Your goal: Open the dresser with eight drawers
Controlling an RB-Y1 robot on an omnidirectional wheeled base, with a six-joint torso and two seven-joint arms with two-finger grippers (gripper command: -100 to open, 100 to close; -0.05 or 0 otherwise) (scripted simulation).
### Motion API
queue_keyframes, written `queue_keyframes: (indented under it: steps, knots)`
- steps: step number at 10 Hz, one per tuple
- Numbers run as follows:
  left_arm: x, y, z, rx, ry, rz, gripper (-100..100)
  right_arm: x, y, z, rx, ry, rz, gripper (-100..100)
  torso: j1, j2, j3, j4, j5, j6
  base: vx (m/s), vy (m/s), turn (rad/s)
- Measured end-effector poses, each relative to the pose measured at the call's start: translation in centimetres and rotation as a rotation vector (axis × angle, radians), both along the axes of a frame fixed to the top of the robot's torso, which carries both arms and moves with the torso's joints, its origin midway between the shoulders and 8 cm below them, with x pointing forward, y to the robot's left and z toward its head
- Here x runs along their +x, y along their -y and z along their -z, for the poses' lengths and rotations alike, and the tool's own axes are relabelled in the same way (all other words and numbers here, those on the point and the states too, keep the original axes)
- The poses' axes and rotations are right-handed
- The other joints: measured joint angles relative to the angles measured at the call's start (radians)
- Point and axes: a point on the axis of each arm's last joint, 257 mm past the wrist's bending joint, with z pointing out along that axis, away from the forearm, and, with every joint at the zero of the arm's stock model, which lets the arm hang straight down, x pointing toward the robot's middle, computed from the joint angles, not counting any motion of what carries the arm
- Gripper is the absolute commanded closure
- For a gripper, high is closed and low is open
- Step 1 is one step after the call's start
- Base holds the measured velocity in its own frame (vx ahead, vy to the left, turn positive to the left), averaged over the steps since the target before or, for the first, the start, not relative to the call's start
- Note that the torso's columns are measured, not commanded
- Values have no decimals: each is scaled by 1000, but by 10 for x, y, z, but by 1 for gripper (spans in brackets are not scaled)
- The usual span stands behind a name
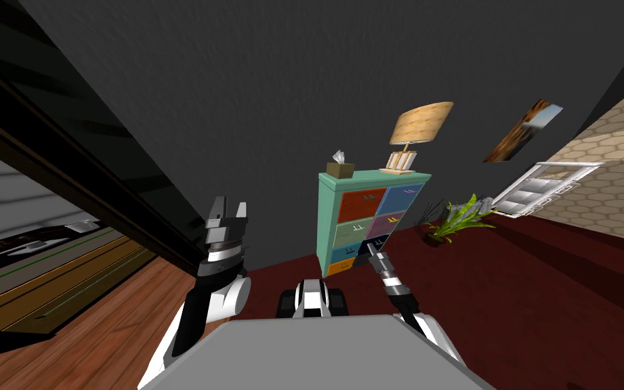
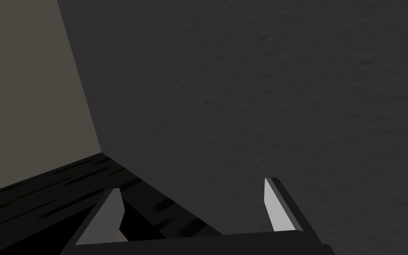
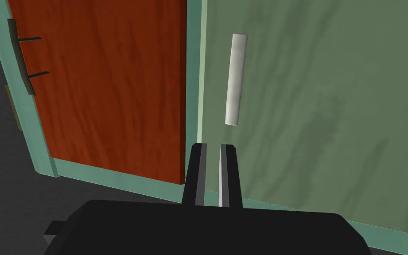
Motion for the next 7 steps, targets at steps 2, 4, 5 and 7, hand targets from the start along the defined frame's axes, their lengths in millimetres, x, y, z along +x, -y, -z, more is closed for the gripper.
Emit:
queue_keyframes:
  steps: [2,4,5,7]
  knots:
    - [0,0,0,0,0,0,0,1,9,-4,-42,-6,-17,-100,0,6,4,2,0,0,23,0,12]
    - [0,0,0,0,0,0,0,2,16,-9,-78,-10,-33,-100,0,10,7,3,0,0,16,0,21]
    - [0,0,0,0,0,0,0,3,19,-11,-96,-13,-42,-100,0,10,7,3,0,0,16,0,29]
    - [0,0,0,0,0,0,0,8,16,-12,-100,-18,-66,-100,1,6,4,2,0,-1,103,2,211]
